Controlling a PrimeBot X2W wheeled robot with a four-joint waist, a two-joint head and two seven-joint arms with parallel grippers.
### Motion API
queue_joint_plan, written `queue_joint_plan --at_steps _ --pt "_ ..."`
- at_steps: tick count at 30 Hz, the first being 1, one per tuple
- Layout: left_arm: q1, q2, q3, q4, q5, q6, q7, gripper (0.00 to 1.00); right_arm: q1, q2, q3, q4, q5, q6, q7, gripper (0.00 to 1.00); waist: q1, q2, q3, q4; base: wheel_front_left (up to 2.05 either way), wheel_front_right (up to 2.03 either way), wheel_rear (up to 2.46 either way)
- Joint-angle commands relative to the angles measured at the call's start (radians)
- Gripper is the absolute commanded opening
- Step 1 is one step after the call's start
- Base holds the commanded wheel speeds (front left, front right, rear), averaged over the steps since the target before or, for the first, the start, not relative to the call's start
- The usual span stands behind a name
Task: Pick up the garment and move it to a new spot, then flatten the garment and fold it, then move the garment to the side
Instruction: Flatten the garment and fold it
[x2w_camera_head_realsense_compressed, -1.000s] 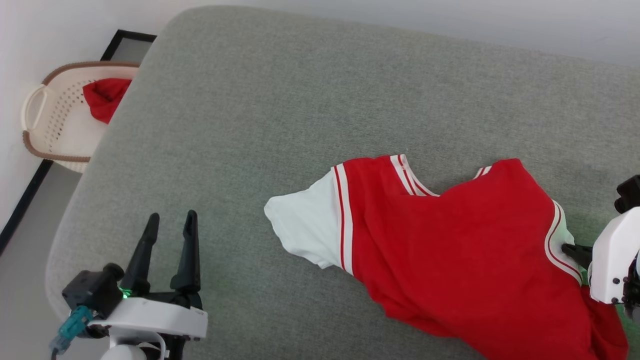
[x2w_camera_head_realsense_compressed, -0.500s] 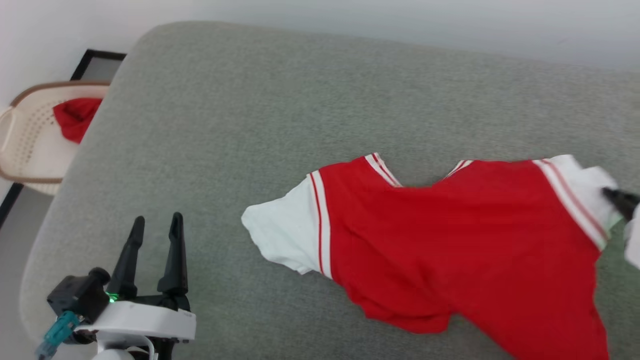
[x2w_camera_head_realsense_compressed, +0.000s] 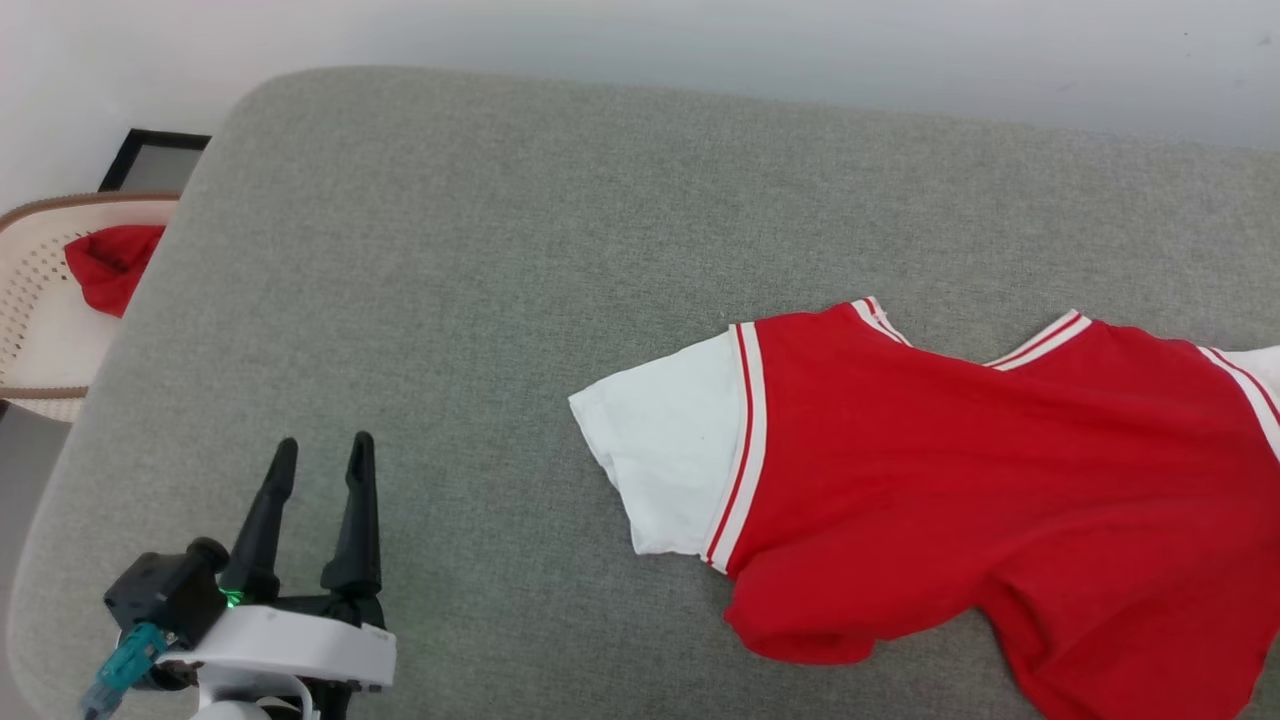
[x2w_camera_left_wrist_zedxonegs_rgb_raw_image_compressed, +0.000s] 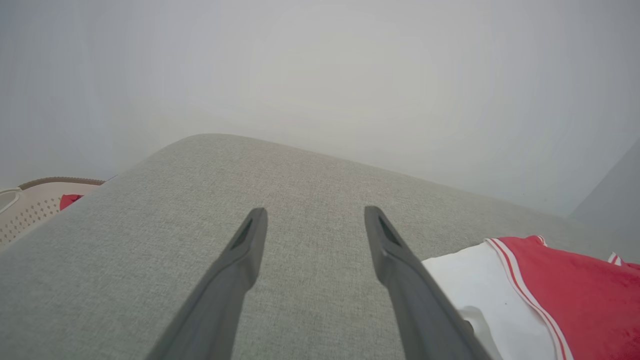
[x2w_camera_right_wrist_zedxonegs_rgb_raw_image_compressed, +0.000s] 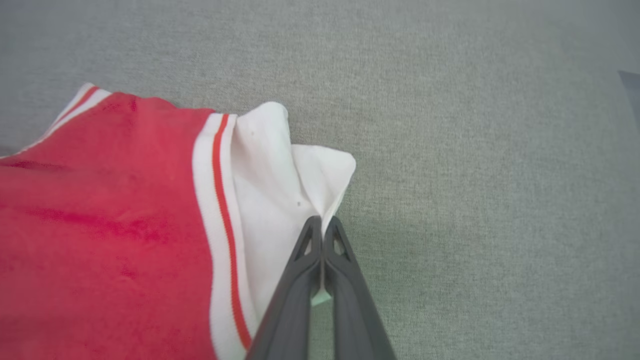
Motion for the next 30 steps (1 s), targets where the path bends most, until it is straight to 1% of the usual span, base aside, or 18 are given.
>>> queue_joint_plan --at_steps 1,3,4,5,6,12,16,22,26,30 --pt "-0.001 0.005 0.0 0.001 0.004 -0.003 -0.001 1.0 0.009 0.011 -0.013 0.015 -0.006 -0.001 -0.008 0.0 0.0 0.0 0.0 0.0 0.0 0.0 0.0" --pt "0.0 0.008 0.001 0.003 0.003 -0.003 -0.001 1.0 0.012 0.023 -0.023 0.038 -0.014 -0.001 -0.016 0.0 0.0 0.0 -0.001 -0.001 0.0 0.0 0.0" --pt "0.0 0.009 0.001 0.004 0.003 -0.003 -0.001 1.0 0.012 0.028 -0.018 0.044 -0.013 -0.001 -0.024 0.35 0.0 0.0 -0.001 -0.002 0.0 0.0 0.0" --pt "0.0 0.011 0.001 0.005 0.003 -0.003 -0.001 1.0 0.009 0.032 -0.015 0.048 -0.013 -0.001 -0.032 0.84 0.0 0.0 -0.001 -0.004 0.0 0.0 0.0" --pt "0.002 0.013 0.003 0.005 0.003 -0.003 -0.001 1.0 0.005 0.038 -0.014 0.052 -0.015 -0.001 -0.04 1.0 0.0 0.0 -0.002 -0.008 0.0 0.0 0.0" --pt "0.007 0.038 -0.003 0.007 0.005 -0.003 -0.001 1.0 -0.003 0.057 0.016 0.008 0.003 -0.001 -0.063 1.0 0.0 0.0 -0.023 -0.036 0.0 0.0 0.0" --pt "0.005 0.065 -0.015 0.006 -0.001 -0.003 -0.001 1.0 0.032 0.071 0.031 -0.063 0.016 -0.001 -0.077 1.0 0.0 0.0 -0.042 -0.06 0.0 0.0 0.0" --pt "-0.003 0.108 -0.044 0.017 -0.024 -0.003 0.005 1.0 0.095 0.125 0.035 -0.186 0.023 -0.001 -0.122 1.0 0.0 0.0 -0.071 -0.101 0.0 0.0 0.0" --pt "-0.02 0.138 -0.057 0.008 -0.05 -0.003 0.032 1.0 0.14 0.173 0.048 -0.264 0.017 -0.001 -0.187 1.0 0.0 0.0 -0.085 -0.132 0.0 0.0 0.0" --pt "-0.044 0.17 -0.068 -0.006 -0.085 -0.003 0.092 1.0 0.184 0.211 0.082 -0.317 0.002 -0.001 -0.273 1.0 0.0 0.0 -0.095 -0.163 0.0 0.0 0.0"
